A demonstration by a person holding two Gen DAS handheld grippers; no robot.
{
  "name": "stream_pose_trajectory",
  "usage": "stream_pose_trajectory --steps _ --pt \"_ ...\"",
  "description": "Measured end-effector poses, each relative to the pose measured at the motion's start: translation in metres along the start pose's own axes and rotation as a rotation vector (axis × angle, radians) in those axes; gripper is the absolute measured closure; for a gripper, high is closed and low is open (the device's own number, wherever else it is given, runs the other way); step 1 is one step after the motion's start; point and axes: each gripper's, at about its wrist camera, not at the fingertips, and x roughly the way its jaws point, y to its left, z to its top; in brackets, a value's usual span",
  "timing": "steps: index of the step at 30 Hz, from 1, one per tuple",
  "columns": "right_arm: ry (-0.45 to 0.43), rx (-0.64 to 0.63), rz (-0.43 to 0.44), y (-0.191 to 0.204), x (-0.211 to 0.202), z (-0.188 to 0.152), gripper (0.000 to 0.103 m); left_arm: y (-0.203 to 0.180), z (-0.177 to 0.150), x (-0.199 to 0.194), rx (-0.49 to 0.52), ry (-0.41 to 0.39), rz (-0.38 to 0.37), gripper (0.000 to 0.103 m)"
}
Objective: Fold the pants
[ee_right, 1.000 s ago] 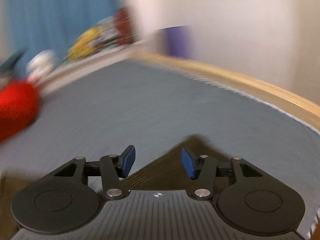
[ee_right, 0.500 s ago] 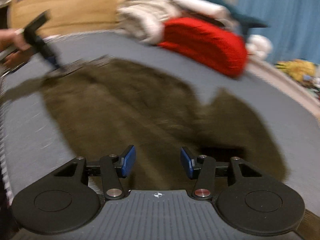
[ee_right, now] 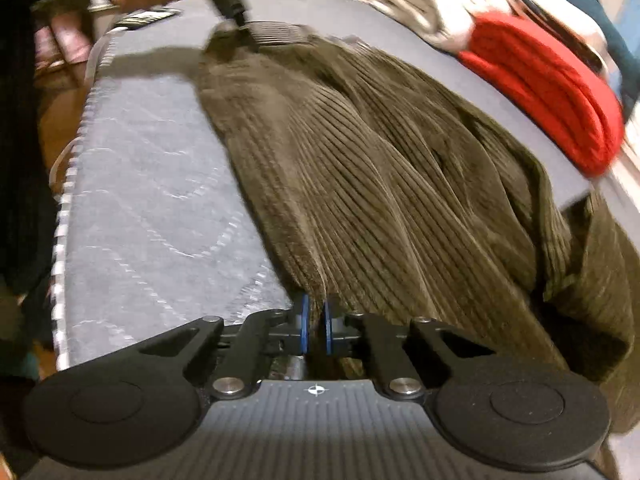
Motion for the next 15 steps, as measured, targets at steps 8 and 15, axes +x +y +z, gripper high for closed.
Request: stream_pose_trajectory --steps 8,15 --pt "0.031 0.003 0.186 0.012 -0.024 -0.007 0.092 -0.024 -0.021 0.003 0.185 0.105 0.184 0.066" --pt "-0.140 0.203 0.084 -0.038 -0.056 0.010 0.061 -0.075 0.002 -0.014 0.160 -0.080 0.136 0.053"
